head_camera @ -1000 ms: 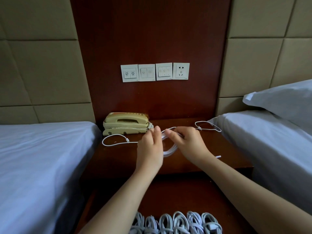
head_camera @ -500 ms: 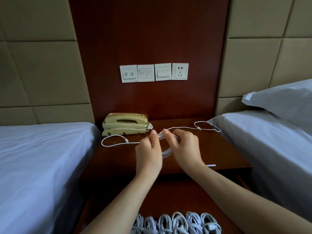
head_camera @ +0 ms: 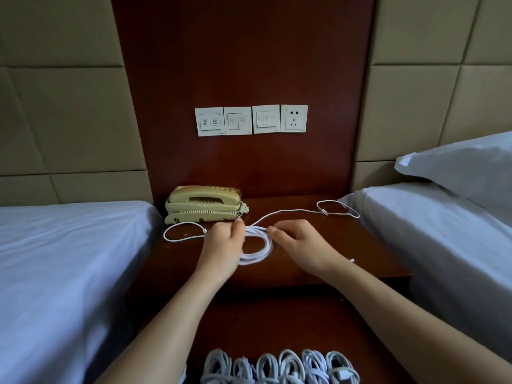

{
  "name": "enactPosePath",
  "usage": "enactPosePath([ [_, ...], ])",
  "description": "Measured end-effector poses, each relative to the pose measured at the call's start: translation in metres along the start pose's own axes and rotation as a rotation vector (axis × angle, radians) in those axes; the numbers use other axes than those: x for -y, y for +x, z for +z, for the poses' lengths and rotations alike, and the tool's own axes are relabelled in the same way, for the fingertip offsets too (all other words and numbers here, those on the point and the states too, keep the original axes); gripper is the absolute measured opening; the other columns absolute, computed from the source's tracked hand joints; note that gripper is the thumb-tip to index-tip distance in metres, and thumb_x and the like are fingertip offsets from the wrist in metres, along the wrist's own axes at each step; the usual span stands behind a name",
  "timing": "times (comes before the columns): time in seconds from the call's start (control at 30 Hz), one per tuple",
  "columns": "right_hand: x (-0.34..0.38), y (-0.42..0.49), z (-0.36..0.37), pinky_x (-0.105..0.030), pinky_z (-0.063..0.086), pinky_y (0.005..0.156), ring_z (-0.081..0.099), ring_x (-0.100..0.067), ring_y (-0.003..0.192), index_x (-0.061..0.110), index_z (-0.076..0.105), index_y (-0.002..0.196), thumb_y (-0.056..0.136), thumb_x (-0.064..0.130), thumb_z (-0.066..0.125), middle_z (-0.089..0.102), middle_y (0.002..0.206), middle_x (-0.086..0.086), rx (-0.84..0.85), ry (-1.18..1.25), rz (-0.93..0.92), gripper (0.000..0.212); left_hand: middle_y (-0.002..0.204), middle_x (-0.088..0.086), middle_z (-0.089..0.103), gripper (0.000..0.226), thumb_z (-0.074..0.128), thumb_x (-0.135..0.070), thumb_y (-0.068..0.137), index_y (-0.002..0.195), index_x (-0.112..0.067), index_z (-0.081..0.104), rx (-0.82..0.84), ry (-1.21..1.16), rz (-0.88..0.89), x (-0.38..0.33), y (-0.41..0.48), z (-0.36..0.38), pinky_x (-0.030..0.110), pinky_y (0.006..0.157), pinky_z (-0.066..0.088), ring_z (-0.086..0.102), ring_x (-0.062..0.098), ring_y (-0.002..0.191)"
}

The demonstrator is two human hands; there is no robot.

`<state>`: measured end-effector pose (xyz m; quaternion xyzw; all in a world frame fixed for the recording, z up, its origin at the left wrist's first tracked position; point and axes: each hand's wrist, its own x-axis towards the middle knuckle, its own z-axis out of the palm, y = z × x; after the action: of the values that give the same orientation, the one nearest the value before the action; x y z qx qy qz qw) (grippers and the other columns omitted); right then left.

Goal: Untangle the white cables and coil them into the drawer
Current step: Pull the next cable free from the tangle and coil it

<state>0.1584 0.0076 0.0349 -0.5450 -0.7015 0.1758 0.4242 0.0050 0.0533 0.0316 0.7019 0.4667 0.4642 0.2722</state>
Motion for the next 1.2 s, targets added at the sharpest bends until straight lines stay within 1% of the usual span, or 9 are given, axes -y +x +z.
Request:
enactPosePath([
  [0.13,-0.009,0.003,-0.012,-0.03,0.029,0.053,0.036,-0.008,0.054,0.021,0.055,0.065,0.095,0.029,0.05,0.045,0.057,-0.004,-0.093,-0.101,-0.134,0.031,0.045,-0.01,0.049,0.05,0.042,-0.021,0.099,0.05,-0.017,0.051,0.239,-0.203,-0.066,-0.006,-0.003,-0.003,0.024,0.051,0.038,0.052,0.006,0.046],
  [0.23,-0.011,0.005,-0.015,-0.033,0.03,0.053,0.039,-0.012,0.055,0.018,0.059,0.07,0.094,0.034,0.049,0.05,0.06,-0.014,-0.144,-0.059,-0.137,0.03,0.038,-0.01,0.038,0.054,0.042,-0.022,0.099,0.046,-0.017,0.053,0.292,-0.375,-0.091,-0.016,-0.008,-0.003,0.019,0.04,0.023,0.033,0.008,0.034],
  [0.4,-0.002,0.0,0.004,-0.037,0.044,0.066,0.056,-0.021,0.07,0.016,0.061,0.084,0.096,0.025,0.045,0.061,0.072,-0.002,0.035,-0.326,-0.12,0.022,0.04,-0.005,0.039,0.045,0.04,-0.018,0.099,0.056,-0.015,0.053,0.003,-0.437,-0.104,-0.022,-0.005,-0.008,0.012,0.033,0.024,0.035,0.006,0.03],
  [0.5,0.014,-0.008,0.022,-0.037,0.042,0.07,0.058,-0.038,0.088,0.018,0.058,0.097,0.099,0.031,0.038,0.065,0.092,-0.011,0.158,-0.558,-0.149,0.024,0.051,0.005,0.042,0.041,0.041,-0.016,0.096,0.059,-0.002,0.052,-0.129,-0.293,-0.084,-0.011,0.001,-0.01,0.023,0.046,0.03,0.037,0.017,0.045],
  [0.7,0.03,-0.014,0.034,-0.042,0.044,0.053,0.054,-0.04,0.061,0.02,0.041,0.074,0.096,0.041,0.027,0.06,0.068,-0.009,0.042,-0.532,-0.472,0.033,0.036,-0.005,0.026,0.051,0.046,-0.004,0.088,0.044,-0.018,0.026,-0.276,0.082,0.203,-0.007,0.002,-0.02,0.02,0.041,0.026,0.038,0.008,0.039],
  [0.8,0.028,-0.01,0.025,-0.042,0.045,0.054,0.057,-0.033,0.062,0.016,0.058,0.079,0.09,0.049,0.025,0.062,0.067,-0.001,-0.073,-0.483,-0.44,0.048,0.039,-0.005,0.031,0.049,0.047,-0.007,0.088,0.044,-0.021,0.029,-0.208,0.162,0.263,-0.007,0.001,-0.018,0.025,0.044,0.023,0.033,0.01,0.042],
  [0.9,0.024,-0.005,0.01,-0.035,0.037,0.049,0.046,-0.021,0.052,0.022,0.052,0.068,0.089,0.045,0.041,0.044,0.057,0.011,-0.153,-0.433,-0.443,0.032,0.045,-0.005,0.034,0.039,0.042,-0.022,0.084,0.045,-0.021,0.034,-0.03,0.19,0.33,-0.004,0.004,-0.016,0.024,0.044,0.021,0.032,0.012,0.046],
  [1.0,0.019,-0.004,-0.001,-0.035,0.036,0.05,0.045,-0.02,0.053,0.03,0.039,0.062,0.085,0.05,0.049,0.041,0.054,0.009,-0.112,-0.507,-0.39,0.032,0.049,0.0,0.04,0.036,0.041,-0.03,0.082,0.048,-0.017,0.043,0.183,0.212,0.345,-0.001,0.002,-0.011,0.033,0.051,0.029,0.037,0.019,0.05],
  [1.2,0.008,0.001,-0.014,-0.021,0.022,0.047,0.028,-0.004,0.048,0.024,0.041,0.053,0.085,0.041,0.059,0.032,0.051,0.01,0.111,-0.109,-0.187,0.041,0.035,-0.008,0.035,0.04,0.038,-0.011,0.095,0.06,0.002,0.051,0.348,0.033,0.165,-0.007,-0.003,-0.004,0.025,0.041,0.037,0.041,0.009,0.031],
])
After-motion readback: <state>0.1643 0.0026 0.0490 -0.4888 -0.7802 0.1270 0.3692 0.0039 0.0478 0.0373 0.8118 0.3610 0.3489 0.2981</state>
